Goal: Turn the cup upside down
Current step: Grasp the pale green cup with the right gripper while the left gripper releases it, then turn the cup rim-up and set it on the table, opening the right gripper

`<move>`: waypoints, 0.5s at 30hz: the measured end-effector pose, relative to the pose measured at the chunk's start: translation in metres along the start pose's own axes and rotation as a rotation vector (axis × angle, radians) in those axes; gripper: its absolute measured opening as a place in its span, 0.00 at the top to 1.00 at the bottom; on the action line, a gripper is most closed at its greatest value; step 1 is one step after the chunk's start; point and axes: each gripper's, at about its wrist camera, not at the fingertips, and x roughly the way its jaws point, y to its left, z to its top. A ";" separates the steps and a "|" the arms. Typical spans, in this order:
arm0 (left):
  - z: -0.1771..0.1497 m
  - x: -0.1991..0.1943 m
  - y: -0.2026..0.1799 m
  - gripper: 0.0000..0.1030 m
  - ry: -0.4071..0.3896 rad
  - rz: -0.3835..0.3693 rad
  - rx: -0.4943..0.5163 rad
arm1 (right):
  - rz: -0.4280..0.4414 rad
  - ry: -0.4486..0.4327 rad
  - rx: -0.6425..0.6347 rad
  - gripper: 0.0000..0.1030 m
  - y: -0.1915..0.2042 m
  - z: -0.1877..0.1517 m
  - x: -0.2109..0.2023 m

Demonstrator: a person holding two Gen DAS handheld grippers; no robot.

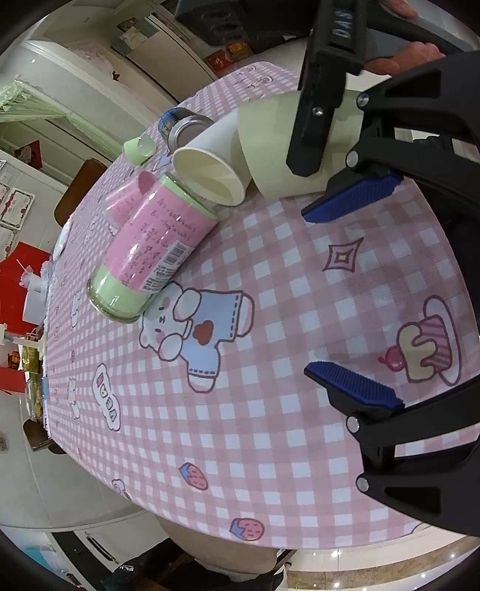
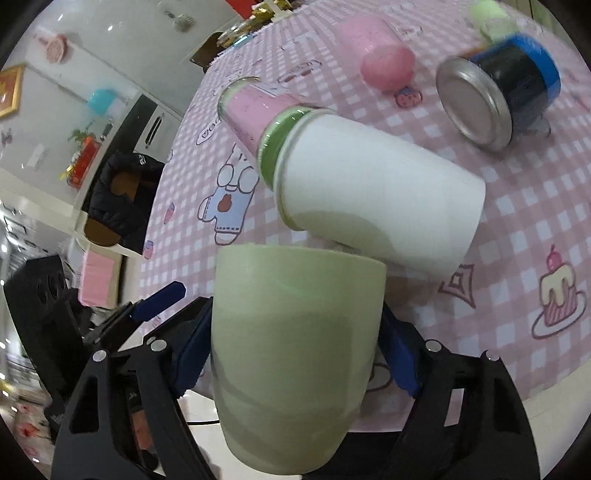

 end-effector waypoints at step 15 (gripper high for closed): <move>-0.009 -0.033 -0.022 0.26 -0.116 -0.042 0.062 | -0.284 -0.277 -0.192 0.26 0.028 -0.013 -0.040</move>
